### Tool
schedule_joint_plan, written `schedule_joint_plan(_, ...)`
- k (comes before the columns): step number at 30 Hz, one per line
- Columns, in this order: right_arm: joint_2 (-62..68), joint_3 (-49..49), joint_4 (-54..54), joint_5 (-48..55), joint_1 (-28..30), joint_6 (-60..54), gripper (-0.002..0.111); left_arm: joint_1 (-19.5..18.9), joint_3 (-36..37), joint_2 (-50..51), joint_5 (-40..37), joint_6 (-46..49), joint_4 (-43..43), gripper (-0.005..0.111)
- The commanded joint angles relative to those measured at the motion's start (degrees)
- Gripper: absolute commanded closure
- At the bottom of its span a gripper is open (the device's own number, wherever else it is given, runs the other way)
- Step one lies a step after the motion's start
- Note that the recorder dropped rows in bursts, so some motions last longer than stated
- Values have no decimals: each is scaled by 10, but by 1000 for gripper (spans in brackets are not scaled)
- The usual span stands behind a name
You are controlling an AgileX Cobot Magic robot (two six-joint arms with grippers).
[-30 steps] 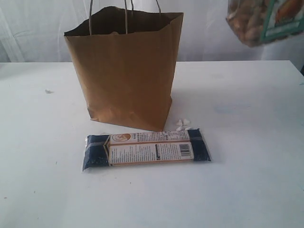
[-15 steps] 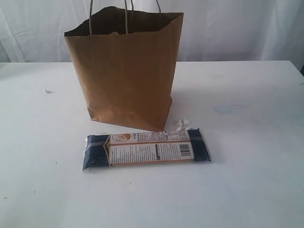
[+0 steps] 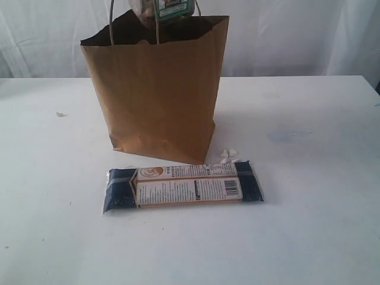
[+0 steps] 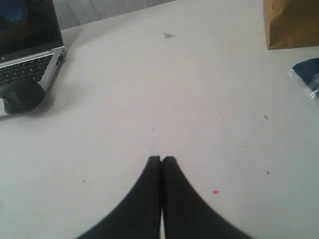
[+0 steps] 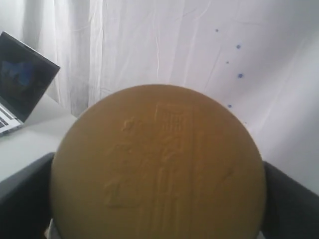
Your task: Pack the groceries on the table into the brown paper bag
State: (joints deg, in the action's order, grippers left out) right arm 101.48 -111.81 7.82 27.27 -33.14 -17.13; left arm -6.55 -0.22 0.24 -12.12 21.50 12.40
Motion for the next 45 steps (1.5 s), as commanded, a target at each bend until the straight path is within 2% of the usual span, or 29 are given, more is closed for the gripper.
schedule_joint_plan(1,-8,1,-21,22,0,-7,82,-1,2,-2,1,0,1,107)
schedule_joint_plan(5,-8,1,-22,69,0,-7,82,-1,2,-2,1,0,1,107)
schedule_joint_plan(15,21,1,-49,28,2,-7,82,-1,2,-2,1,0,1,107)
schedule_joint_plan(21,46,1,-49,42,2,-7,81,-1,2,-2,1,0,1,107)
schedule_joint_plan(26,46,1,-60,63,2,-7,74,-1,2,-2,1,0,1,107)
schedule_joint_plan(32,49,1,-94,137,6,7,57,-1,2,-2,1,0,1,107)
schedule_joint_plan(37,54,1,-104,129,6,35,48,-1,2,-2,1,0,1,107)
schedule_joint_plan(45,54,1,-102,158,6,48,47,-1,2,-2,1,0,1,107)
